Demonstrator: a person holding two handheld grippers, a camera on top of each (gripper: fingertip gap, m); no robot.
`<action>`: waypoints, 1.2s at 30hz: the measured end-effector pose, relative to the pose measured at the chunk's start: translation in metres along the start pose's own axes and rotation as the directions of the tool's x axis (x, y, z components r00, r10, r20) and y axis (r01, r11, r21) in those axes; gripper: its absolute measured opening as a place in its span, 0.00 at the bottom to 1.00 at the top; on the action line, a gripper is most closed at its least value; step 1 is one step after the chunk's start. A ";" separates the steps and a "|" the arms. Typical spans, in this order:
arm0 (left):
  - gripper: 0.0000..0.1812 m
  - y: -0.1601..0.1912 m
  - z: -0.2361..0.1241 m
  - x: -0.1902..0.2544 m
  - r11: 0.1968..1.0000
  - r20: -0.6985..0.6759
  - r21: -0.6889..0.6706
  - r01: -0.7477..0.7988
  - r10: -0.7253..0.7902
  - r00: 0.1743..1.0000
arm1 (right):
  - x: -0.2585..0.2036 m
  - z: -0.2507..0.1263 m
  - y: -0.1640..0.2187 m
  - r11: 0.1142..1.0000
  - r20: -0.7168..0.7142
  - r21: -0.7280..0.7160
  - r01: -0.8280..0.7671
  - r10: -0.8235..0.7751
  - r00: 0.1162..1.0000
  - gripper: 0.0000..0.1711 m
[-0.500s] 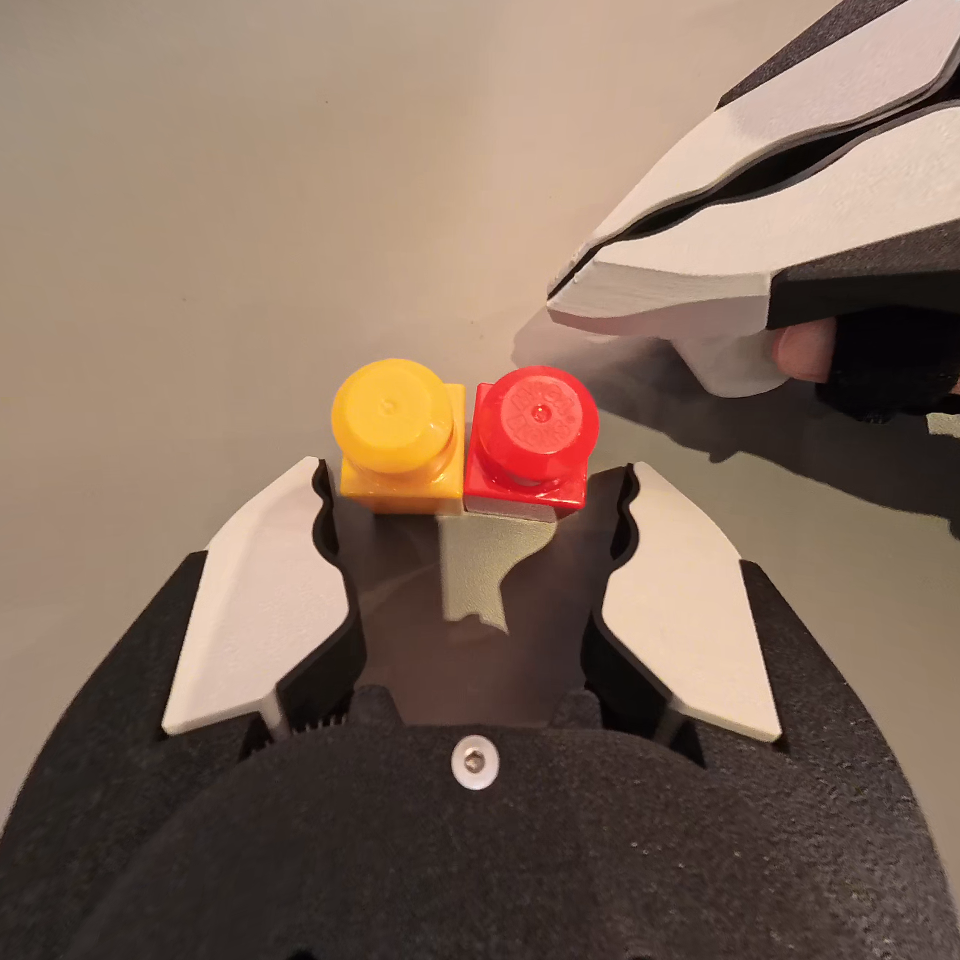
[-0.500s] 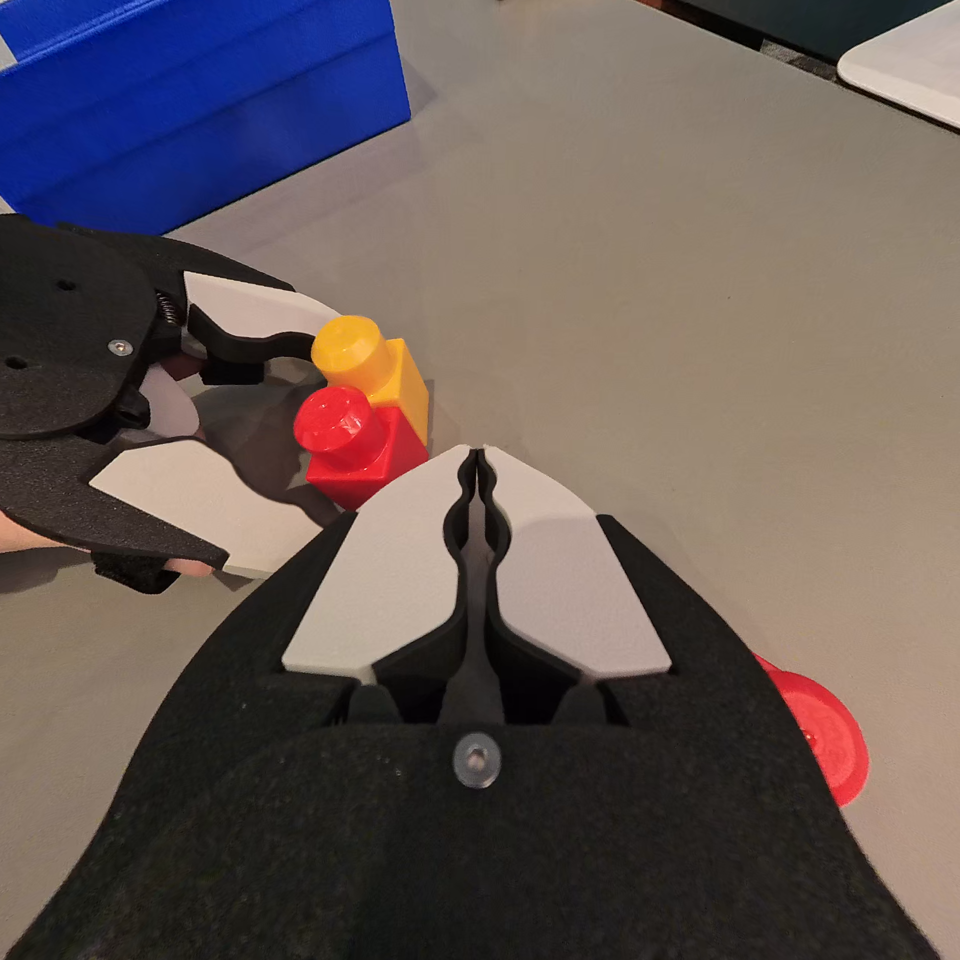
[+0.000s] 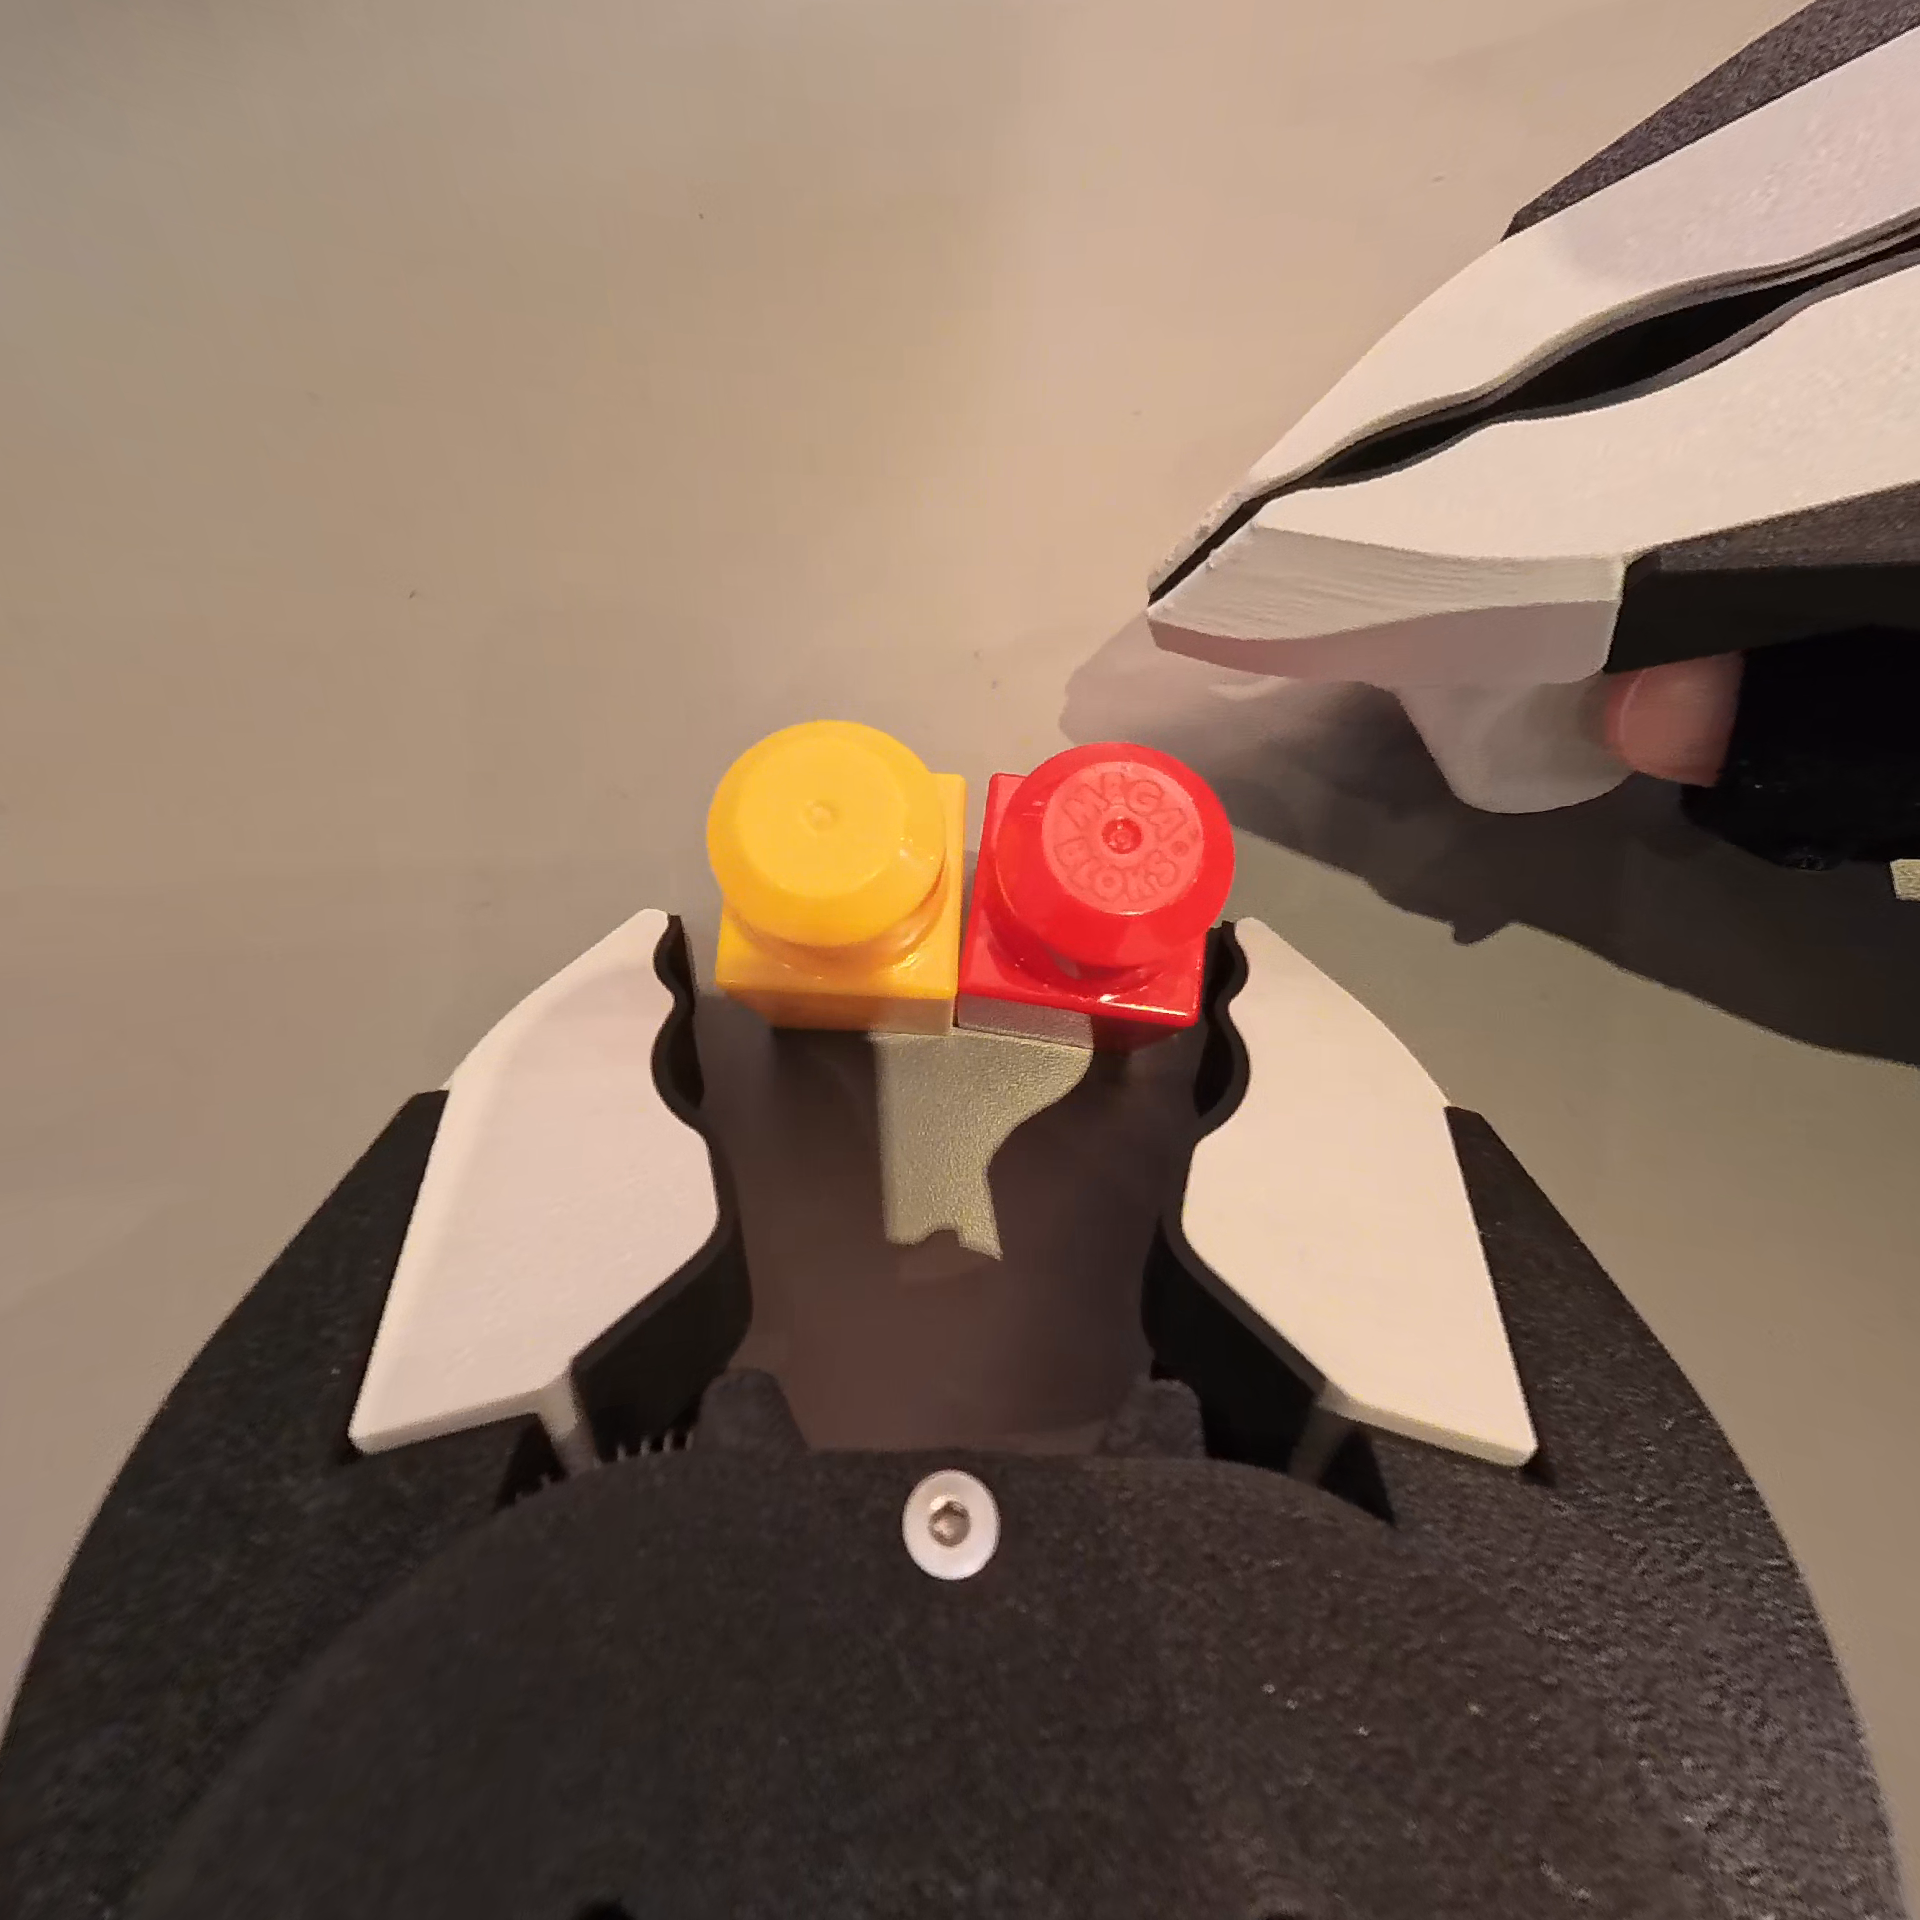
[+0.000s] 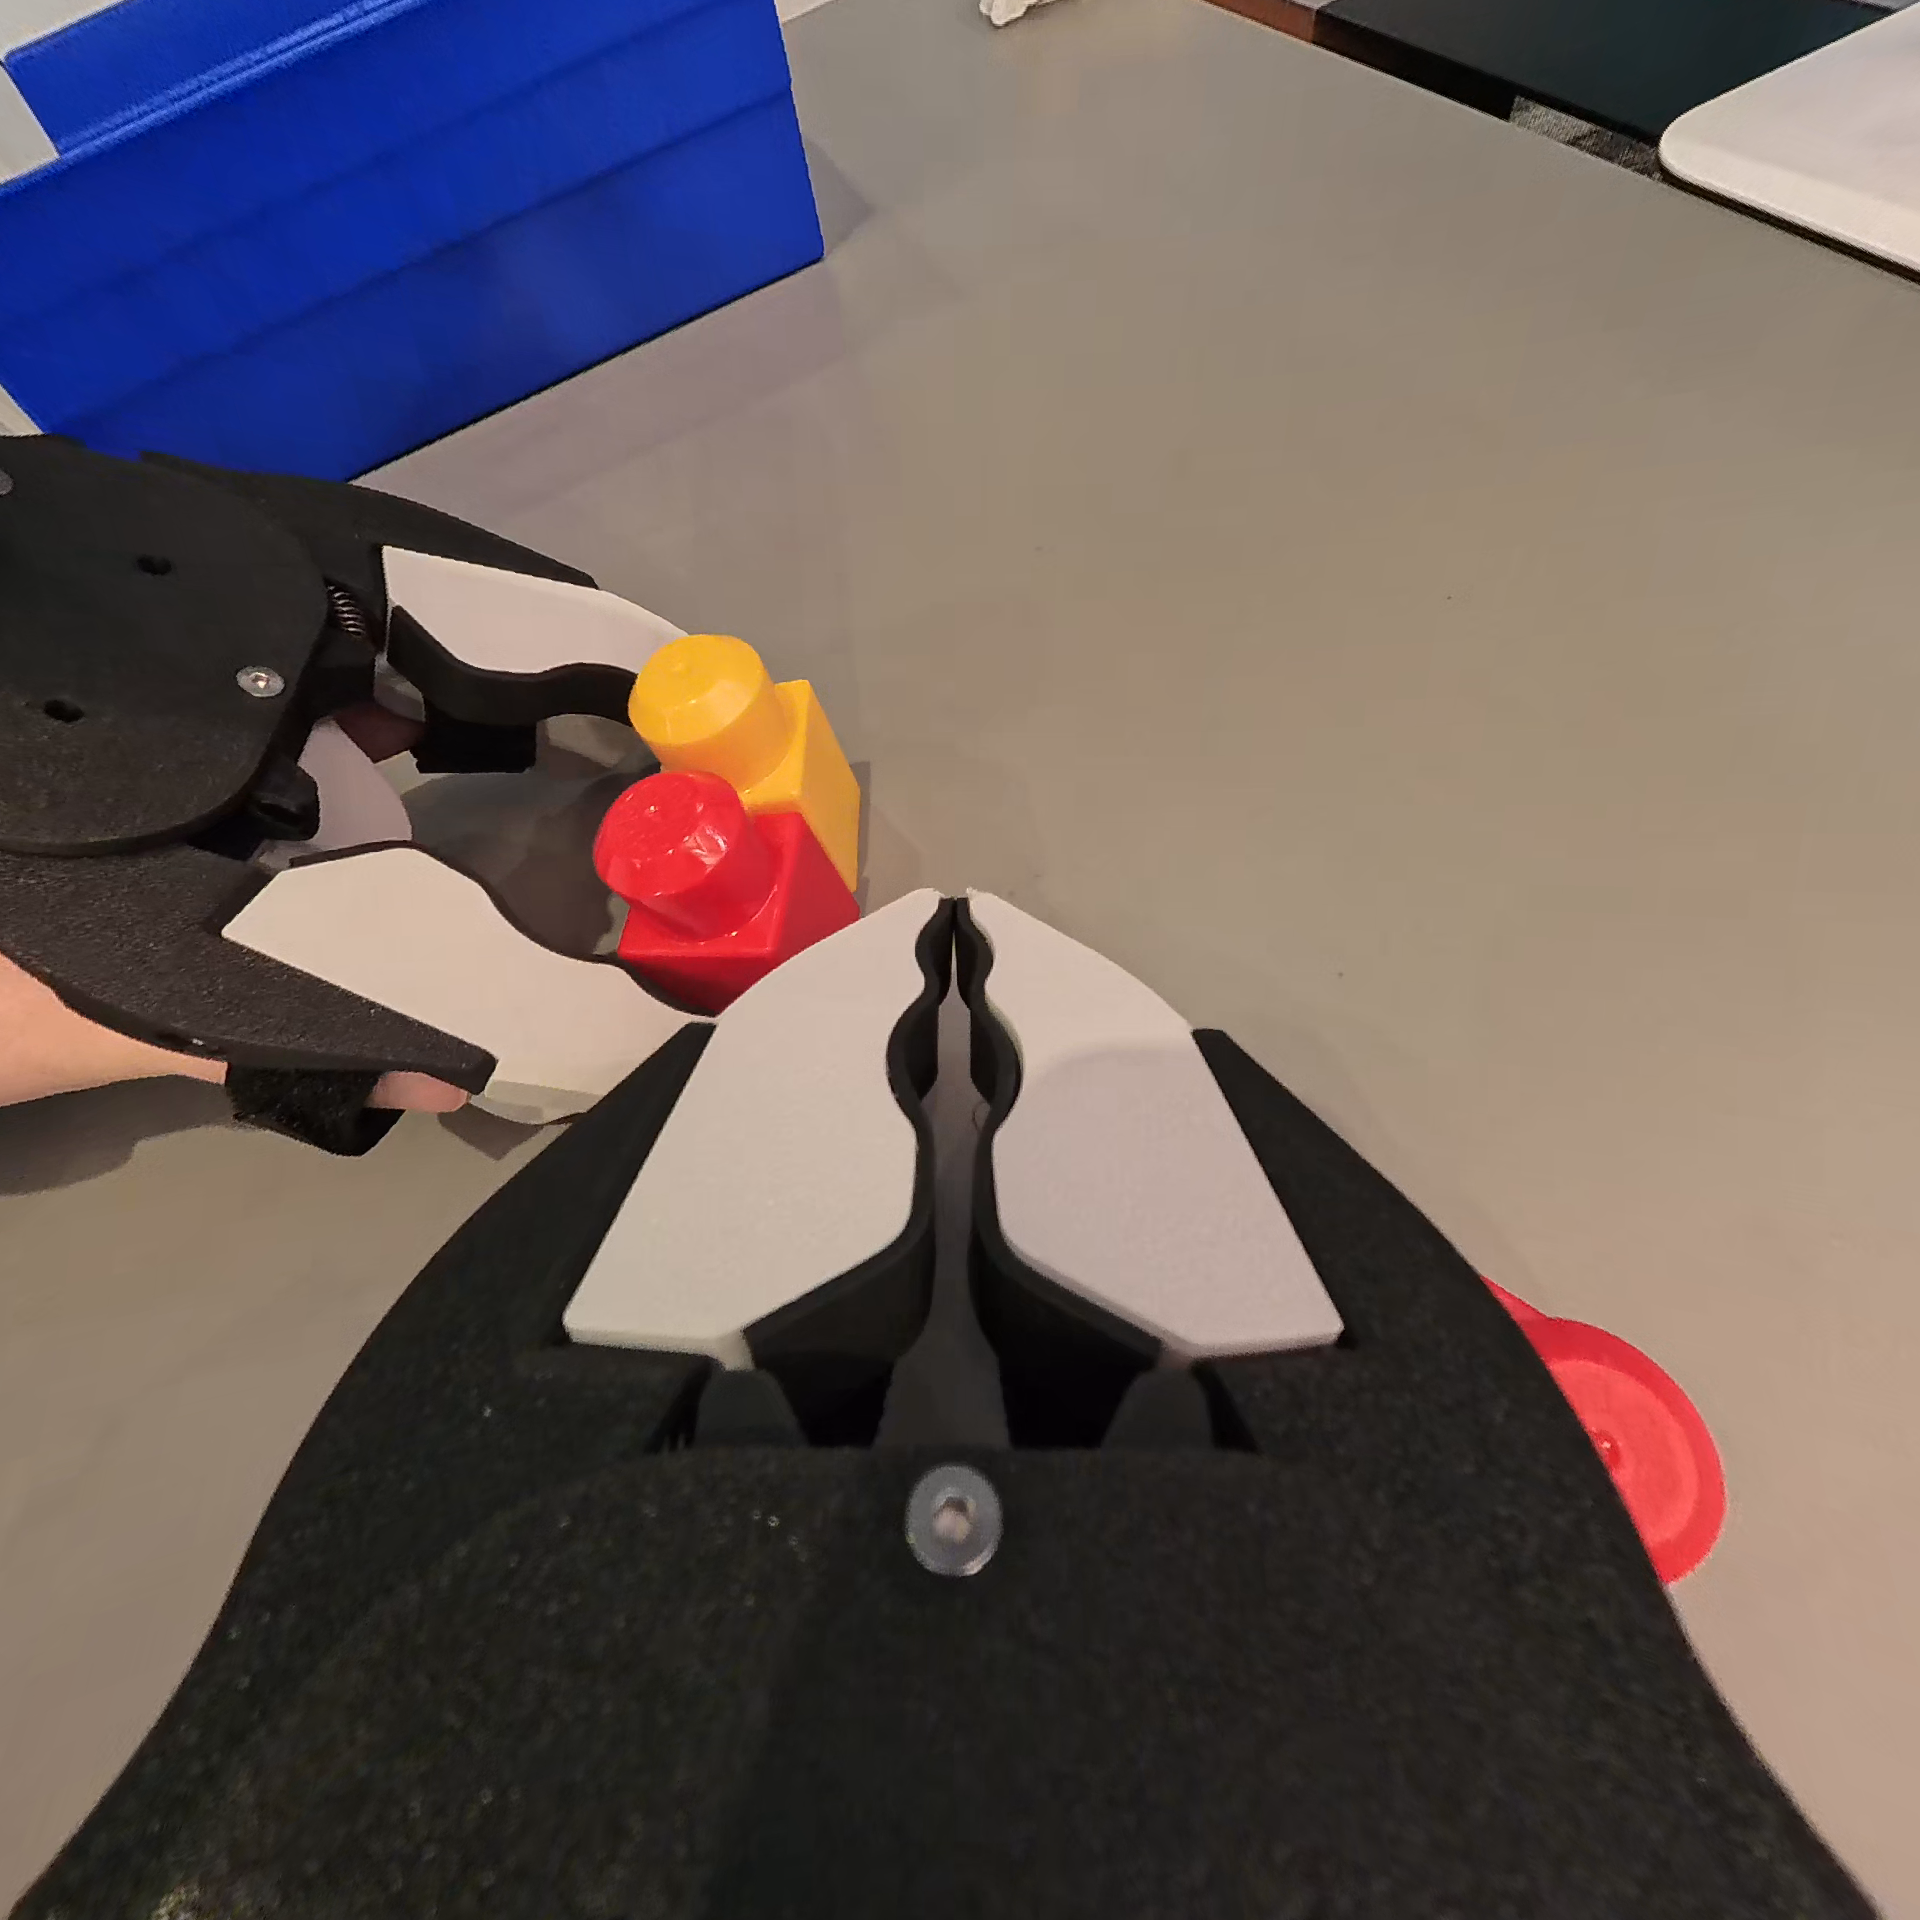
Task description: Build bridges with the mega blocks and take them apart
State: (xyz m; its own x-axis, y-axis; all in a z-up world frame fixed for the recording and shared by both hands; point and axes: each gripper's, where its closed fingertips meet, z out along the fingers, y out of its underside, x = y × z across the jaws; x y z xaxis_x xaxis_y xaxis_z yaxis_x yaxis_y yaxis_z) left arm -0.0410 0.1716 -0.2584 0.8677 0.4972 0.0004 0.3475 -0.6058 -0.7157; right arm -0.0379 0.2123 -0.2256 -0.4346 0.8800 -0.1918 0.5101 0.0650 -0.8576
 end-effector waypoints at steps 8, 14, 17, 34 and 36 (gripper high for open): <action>0.51 0.001 -0.001 0.001 1.000 0.017 0.004 0.015 -0.015 1.000 | 0.000 -0.001 0.000 1.000 0.004 0.002 -0.002 0.002 1.000 0.00; 0.45 0.001 -0.003 0.004 1.000 0.010 0.012 0.007 -0.007 1.000 | -0.001 -0.001 0.001 1.000 0.004 -0.002 0.001 -0.001 1.000 0.00; 0.46 0.001 -0.002 0.004 1.000 0.007 0.010 0.011 -0.011 1.000 | -0.001 -0.002 0.002 1.000 0.005 -0.004 0.002 -0.002 1.000 0.00; 0.26 -0.005 -0.002 0.003 0.999 -0.018 0.033 -0.011 0.012 1.000 | -0.003 -0.001 0.005 1.000 0.010 -0.025 0.008 -0.007 1.000 0.00; 0.31 -0.004 -0.001 0.004 1.000 -0.025 0.026 -0.017 0.018 1.000 | -0.003 0.000 0.005 1.000 0.011 -0.028 0.007 -0.006 1.000 0.00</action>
State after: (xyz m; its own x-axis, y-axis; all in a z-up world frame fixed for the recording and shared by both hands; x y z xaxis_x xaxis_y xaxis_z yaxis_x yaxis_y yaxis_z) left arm -0.0391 0.1758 -0.2547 0.8823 0.4706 0.0048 0.3229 -0.5979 -0.7336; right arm -0.0336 0.2098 -0.2291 -0.4463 0.8741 -0.1918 0.5278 0.0840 -0.8452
